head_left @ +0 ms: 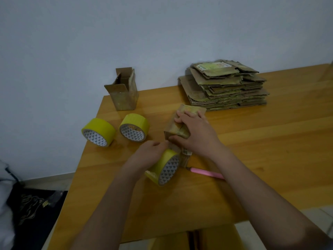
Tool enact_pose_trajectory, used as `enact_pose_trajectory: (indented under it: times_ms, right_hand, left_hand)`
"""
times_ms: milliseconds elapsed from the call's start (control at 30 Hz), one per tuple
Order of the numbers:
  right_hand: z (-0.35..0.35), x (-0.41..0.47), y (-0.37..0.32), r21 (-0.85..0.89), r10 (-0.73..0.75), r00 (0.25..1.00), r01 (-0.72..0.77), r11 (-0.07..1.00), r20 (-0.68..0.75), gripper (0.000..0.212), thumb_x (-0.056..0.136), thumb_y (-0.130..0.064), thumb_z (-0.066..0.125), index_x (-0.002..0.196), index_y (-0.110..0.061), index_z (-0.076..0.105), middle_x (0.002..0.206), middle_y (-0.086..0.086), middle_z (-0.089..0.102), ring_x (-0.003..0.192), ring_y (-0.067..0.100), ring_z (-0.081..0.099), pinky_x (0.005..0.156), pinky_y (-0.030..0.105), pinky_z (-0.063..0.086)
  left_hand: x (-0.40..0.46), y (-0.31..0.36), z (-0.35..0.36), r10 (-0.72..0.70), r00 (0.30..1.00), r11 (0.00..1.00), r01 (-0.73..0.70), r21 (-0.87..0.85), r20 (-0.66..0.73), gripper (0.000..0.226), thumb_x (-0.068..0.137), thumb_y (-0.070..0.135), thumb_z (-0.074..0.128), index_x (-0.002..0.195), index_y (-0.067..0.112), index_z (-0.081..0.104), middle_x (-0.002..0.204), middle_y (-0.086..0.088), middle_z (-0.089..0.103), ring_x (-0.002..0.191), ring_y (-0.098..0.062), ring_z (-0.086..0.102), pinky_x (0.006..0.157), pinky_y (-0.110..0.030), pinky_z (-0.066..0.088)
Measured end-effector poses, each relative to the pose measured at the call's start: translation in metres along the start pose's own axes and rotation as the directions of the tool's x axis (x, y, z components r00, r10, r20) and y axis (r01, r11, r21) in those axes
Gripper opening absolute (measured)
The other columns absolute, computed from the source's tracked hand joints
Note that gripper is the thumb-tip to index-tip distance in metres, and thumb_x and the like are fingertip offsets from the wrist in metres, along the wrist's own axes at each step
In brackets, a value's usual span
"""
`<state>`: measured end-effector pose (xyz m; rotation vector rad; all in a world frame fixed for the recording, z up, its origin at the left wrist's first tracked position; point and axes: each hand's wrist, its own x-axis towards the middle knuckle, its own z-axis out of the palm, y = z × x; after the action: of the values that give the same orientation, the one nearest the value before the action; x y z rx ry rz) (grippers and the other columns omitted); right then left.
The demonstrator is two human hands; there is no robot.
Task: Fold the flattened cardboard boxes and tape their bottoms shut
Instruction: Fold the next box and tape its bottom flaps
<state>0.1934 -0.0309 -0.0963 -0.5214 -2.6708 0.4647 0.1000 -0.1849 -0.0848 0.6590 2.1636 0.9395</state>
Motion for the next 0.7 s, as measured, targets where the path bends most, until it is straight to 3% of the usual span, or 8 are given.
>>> enact_pose_trajectory:
  times_ms: [67, 133, 267, 333, 400, 467, 567, 700]
  right_hand:
    - [0.003, 0.001, -0.003, -0.013, 0.012, 1.0, -0.012, 1.0, -0.005, 0.073, 0.082, -0.059, 0.064, 0.143, -0.023, 0.044, 0.152, -0.01, 0.04, 0.146, 0.011, 0.022, 0.123, 0.038, 0.004]
    - [0.001, 0.0, -0.005, 0.01, 0.021, 1.0, -0.022, 1.0, 0.017, 0.072, 0.079, -0.055, 0.07, 0.139, -0.025, 0.045, 0.154, -0.009, 0.037, 0.147, 0.012, 0.02, 0.123, 0.039, 0.003]
    - [-0.024, -0.02, -0.003, 0.4, 0.073, 0.996, -0.088, 0.912, 0.051, 0.091, 0.063, -0.048, 0.084, 0.141, -0.033, 0.041, 0.157, -0.012, 0.027, 0.147, 0.011, 0.017, 0.119, 0.036, 0.014]
    - [-0.038, -0.04, 0.002, 0.483, 0.158, 0.987, -0.136, 0.865, -0.006, 0.082, 0.062, -0.042, 0.085, 0.135, -0.035, 0.048, 0.155, -0.016, 0.029, 0.141, 0.003, 0.023, 0.113, 0.027, 0.02]
    - [-0.044, -0.059, 0.013, 0.391, 0.208, 0.976, -0.169, 0.905, -0.06, 0.049, 0.063, -0.041, 0.084, 0.107, -0.034, 0.062, 0.134, -0.013, 0.048, 0.128, 0.008, 0.042, 0.111, 0.033, 0.033]
    - [-0.045, -0.077, 0.023, 0.298, 0.224, 0.974, -0.227, 0.927, 0.045, 0.031, 0.064, -0.041, 0.085, 0.086, -0.031, 0.065, 0.104, -0.012, 0.054, 0.103, 0.011, 0.054, 0.094, 0.032, 0.047]
    - [-0.035, -0.102, 0.034, 0.135, 0.21, 0.936, -0.256, 0.957, 0.284, 0.031, 0.066, -0.036, 0.088, 0.088, -0.023, 0.07, 0.092, -0.012, 0.05, 0.085, 0.002, 0.05, 0.07, 0.012, 0.04]
    - [-0.028, -0.111, 0.043, 0.047, 0.192, 0.96, -0.205, 0.978, 0.201, 0.012, 0.081, -0.027, 0.077, 0.087, -0.019, 0.071, 0.09, -0.008, 0.054, 0.08, 0.009, 0.051, 0.072, 0.025, 0.046]
  left_hand:
    - [-0.003, 0.002, 0.002, 0.045, 0.998, 0.997, -0.047, -0.061, -0.031, 0.032, 0.099, 0.042, 0.049, 0.102, 0.018, 0.07, 0.104, -0.01, 0.069, 0.096, -0.026, 0.065, 0.093, -0.048, 0.051]
    - [-0.005, 0.004, 0.005, 0.078, 0.995, 0.994, -0.083, -0.065, -0.068, 0.03, 0.099, 0.036, 0.05, 0.1, 0.014, 0.07, 0.098, -0.011, 0.068, 0.089, -0.025, 0.065, 0.083, -0.043, 0.052]
    - [-0.008, 0.008, 0.011, 0.076, 0.988, 0.995, -0.083, -0.054, -0.134, 0.032, 0.098, 0.032, 0.052, 0.1, 0.005, 0.071, 0.101, -0.02, 0.067, 0.089, -0.03, 0.064, 0.073, -0.038, 0.047]
    - [-0.007, 0.009, 0.013, 0.065, 0.983, 0.994, -0.079, -0.076, -0.17, 0.03, 0.098, 0.031, 0.053, 0.093, 0.005, 0.069, 0.095, -0.017, 0.066, 0.083, -0.026, 0.061, 0.07, -0.035, 0.045]
    - [-0.006, 0.011, 0.015, 0.056, 0.98, 0.993, -0.074, -0.087, -0.192, 0.025, 0.097, 0.03, 0.054, 0.085, 0.011, 0.065, 0.087, -0.011, 0.06, 0.076, -0.02, 0.054, 0.067, -0.033, 0.041]
    - [-0.004, 0.011, 0.016, 0.051, 0.977, 0.991, -0.075, -0.107, -0.207, 0.022, 0.096, 0.029, 0.056, 0.085, 0.011, 0.064, 0.086, -0.01, 0.057, 0.076, -0.021, 0.053, 0.068, -0.034, 0.041]
    - [-0.004, 0.011, 0.017, 0.046, 0.971, 0.989, -0.078, -0.129, -0.234, 0.025, 0.095, 0.026, 0.058, 0.094, 0.004, 0.07, 0.09, -0.01, 0.063, 0.08, -0.021, 0.057, 0.074, -0.035, 0.046]
    - [-0.008, 0.012, 0.019, 0.049, 0.964, 0.987, -0.086, -0.135, -0.26, 0.021, 0.095, 0.026, 0.059, 0.096, 0.008, 0.069, 0.091, -0.006, 0.064, 0.083, -0.018, 0.058, 0.073, -0.032, 0.046]
